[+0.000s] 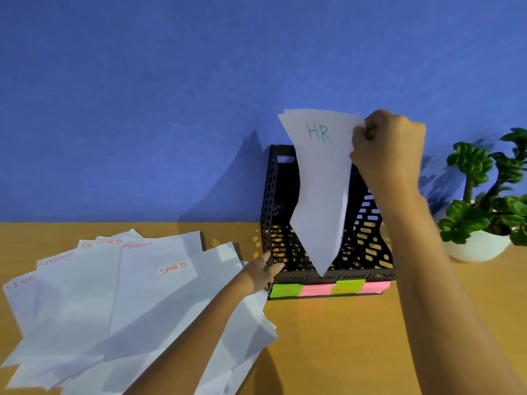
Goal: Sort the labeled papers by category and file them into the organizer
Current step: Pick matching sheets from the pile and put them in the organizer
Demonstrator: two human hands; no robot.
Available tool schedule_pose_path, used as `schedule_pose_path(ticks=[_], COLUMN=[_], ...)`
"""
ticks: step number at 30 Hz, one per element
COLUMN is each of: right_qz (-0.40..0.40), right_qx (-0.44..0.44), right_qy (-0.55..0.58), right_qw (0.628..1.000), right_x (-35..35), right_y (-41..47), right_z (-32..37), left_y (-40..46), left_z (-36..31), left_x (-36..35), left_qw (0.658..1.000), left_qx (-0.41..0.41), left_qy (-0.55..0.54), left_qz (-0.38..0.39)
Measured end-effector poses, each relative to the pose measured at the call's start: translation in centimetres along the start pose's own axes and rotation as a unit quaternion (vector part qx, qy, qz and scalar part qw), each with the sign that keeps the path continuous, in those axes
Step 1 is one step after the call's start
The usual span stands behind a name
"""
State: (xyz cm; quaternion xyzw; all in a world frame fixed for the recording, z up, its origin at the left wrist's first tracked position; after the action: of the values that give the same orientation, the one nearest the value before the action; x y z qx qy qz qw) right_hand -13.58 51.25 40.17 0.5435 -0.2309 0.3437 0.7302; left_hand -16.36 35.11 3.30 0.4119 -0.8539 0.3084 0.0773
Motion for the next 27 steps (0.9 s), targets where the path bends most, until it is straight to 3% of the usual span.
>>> schedule_pose_path(ticks=[11, 21, 27], right_qz=[0.068, 0.166, 0.1], right_qx=[-0.024, -0.094, -0.063], right_qy=[0.073, 0.11, 0.148], right_qw=[0.995, 0.975, 0.982], right_x=[-11.6, -17.5, -17.2], right_y=[-7.0, -13.8, -14.7], right_z=[-0.3, -2.6, 1.8], left_y=[-1.3, -1.8, -3.8], left_z=[0.3, 0.3, 3.9], left_x=[0.1, -1.0, 0.4], left_qw=[0.999, 0.998, 0.997], left_qx=[-0.014, -0.061, -0.053], left_qy=[0.041, 0.02, 0.043], left_qz=[-0.018, -0.011, -0.041])
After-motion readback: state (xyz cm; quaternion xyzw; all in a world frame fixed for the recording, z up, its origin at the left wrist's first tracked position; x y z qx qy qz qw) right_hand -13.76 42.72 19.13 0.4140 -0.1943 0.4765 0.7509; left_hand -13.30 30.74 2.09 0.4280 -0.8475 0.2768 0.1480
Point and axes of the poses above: each hand's wrist, its own y-axis towards the middle knuckle, its own x-axis out of the back of the hand, z = x × y, the point moved 9 cm from there along y, towards the middle knuckle, and after that the axes turned 8 degrees about z, right-handed, at the moved point
